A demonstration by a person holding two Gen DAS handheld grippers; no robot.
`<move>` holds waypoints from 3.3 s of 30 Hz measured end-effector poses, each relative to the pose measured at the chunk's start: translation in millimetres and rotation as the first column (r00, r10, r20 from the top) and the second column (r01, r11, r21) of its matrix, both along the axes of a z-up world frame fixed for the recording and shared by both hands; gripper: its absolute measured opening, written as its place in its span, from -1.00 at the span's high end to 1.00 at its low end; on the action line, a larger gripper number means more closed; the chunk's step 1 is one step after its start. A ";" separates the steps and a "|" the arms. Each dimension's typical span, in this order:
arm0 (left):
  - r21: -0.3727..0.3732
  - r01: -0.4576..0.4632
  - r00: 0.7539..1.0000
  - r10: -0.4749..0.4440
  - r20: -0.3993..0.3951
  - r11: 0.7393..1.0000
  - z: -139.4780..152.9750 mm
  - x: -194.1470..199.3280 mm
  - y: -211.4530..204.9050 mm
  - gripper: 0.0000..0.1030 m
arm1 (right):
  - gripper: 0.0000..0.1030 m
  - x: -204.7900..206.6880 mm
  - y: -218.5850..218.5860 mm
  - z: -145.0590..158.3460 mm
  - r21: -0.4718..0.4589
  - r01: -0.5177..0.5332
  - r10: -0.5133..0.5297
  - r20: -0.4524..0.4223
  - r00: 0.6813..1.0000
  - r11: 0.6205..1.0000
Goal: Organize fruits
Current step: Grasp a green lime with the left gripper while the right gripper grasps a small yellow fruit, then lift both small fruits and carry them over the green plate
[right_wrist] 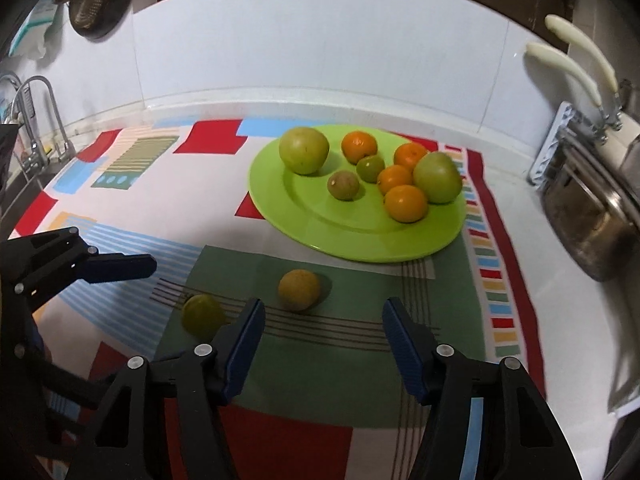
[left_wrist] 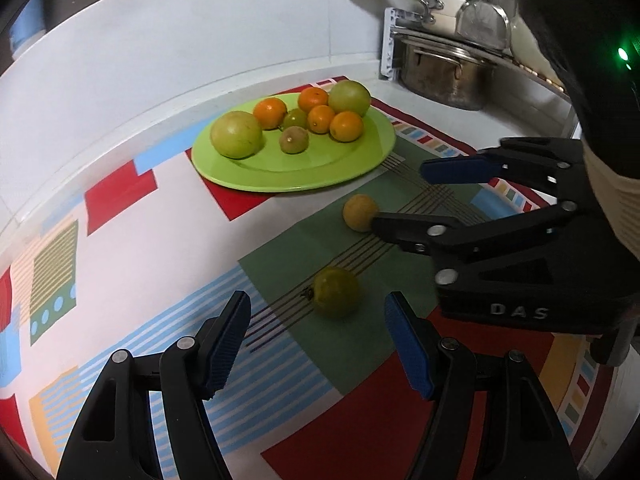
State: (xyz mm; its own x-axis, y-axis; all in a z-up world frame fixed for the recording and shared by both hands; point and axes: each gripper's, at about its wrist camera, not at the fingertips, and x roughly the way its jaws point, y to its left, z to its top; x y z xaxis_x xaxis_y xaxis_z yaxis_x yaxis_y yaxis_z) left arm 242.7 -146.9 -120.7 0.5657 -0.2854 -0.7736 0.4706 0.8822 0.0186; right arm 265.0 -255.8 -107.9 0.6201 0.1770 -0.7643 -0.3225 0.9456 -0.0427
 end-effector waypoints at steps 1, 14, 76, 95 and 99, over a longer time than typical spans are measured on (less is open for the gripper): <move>0.001 0.003 1.000 -0.003 -0.001 1.000 -0.9 1.2 -0.9 -0.21 | -0.16 2.2 1.0 -1.9 0.000 -0.005 0.005 -0.003 1.000 1.000; -0.044 -0.018 0.999 0.016 -0.049 0.999 -6.3 16.8 9.2 0.37 | 0.03 23.7 5.3 -19.3 0.029 -0.001 0.003 -0.048 0.999 1.000; -0.156 0.063 0.981 -0.032 0.193 0.986 98.2 32.5 33.8 0.36 | 0.43 -39.1 -1.6 86.2 0.171 0.302 -0.332 0.181 0.926 0.938; -0.103 0.041 0.996 -0.032 0.084 0.994 46.5 111.5 13.1 0.36 | 0.43 46.6 -17.8 37.3 0.175 0.263 -0.281 0.087 0.956 0.949; -0.101 0.046 0.997 -0.039 0.062 0.994 35.6 121.8 11.0 0.36 | 0.43 59.3 -18.7 24.7 0.173 0.260 -0.273 0.060 0.960 0.950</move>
State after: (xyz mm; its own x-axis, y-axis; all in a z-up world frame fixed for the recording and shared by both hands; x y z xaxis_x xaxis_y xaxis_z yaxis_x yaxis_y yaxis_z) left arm 364.5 -135.9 -85.2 0.5955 -0.3863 -0.7044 0.5085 0.8601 -0.0418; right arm 324.3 -274.5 -83.2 0.7210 0.1139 -0.6835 -0.0597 0.9929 0.1025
